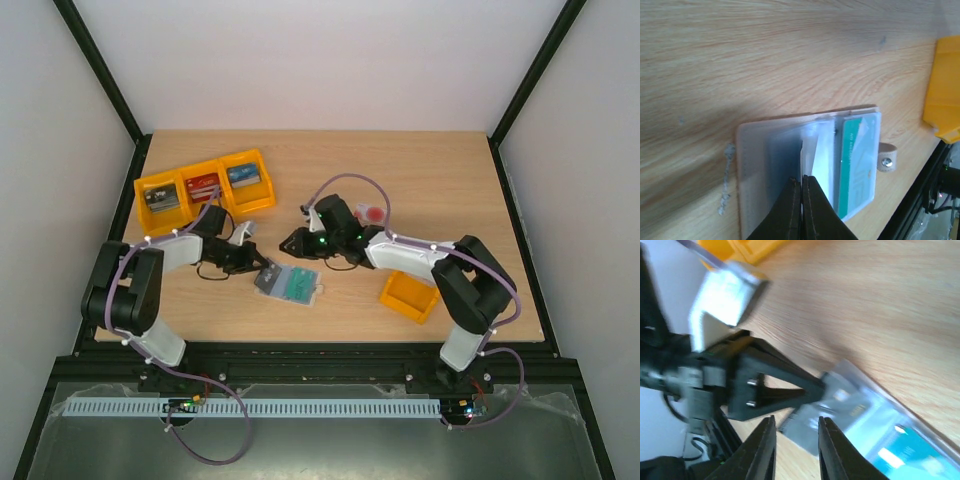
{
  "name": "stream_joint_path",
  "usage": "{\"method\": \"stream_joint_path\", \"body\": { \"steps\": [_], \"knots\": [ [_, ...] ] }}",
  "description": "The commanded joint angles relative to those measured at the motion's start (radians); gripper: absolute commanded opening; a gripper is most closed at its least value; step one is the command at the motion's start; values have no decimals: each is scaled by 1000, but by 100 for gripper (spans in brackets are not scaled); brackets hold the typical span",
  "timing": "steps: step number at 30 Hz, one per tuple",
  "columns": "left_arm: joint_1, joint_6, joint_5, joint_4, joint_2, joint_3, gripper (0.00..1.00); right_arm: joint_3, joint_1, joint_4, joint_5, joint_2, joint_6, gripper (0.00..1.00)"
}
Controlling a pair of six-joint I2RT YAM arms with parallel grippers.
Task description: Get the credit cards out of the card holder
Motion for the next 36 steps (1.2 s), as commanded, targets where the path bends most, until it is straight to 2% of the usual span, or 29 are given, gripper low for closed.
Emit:
{"method": "stream_joint_path", "body": {
  "steps": [1,5,7,9,12,15,17,20,23,26,29,31,34,36],
  "knots": [
    [1,89,50,-78,-75,16,2,-100,-21,41,-19,-20,-8,28],
    [-16,217,68,-123,-165,41,2,-155,-65,77,-49,-84,-93,44],
    [-29,280,67,-153,-202,53,2,-184,-88,96,-99,-123,-190,57],
    [-36,343,91,-204,-212,85,2,-162,-93,28,-138,-126,-293,65],
    [-58,464,99,-315,-205,165,2,-125,-92,-38,-233,-117,-399,72],
    [-64,490,130,-337,-219,202,2,-130,-93,-21,-310,-145,-448,73],
    [-68,491,139,-341,-227,217,2,-162,-92,52,-359,-170,-428,72],
    [-77,500,157,-352,-225,223,2,-209,-92,221,-383,-168,-319,64],
    [-119,539,120,-366,-216,222,2,-194,-92,208,-330,-147,-342,56],
    [-131,591,100,-394,-216,227,2,-227,-99,264,-280,-178,-384,59],
    [-138,620,87,-385,-223,226,2,-238,-102,304,-352,-167,-427,65],
    [-146,637,88,-377,-224,224,2,-274,-102,375,-379,-156,-455,66],
    [-152,639,90,-373,-215,222,2,-357,-102,503,-368,-162,-476,63],
    [-152,640,98,-372,-209,224,2,-382,-101,571,-380,-155,-468,57]
  ]
}}
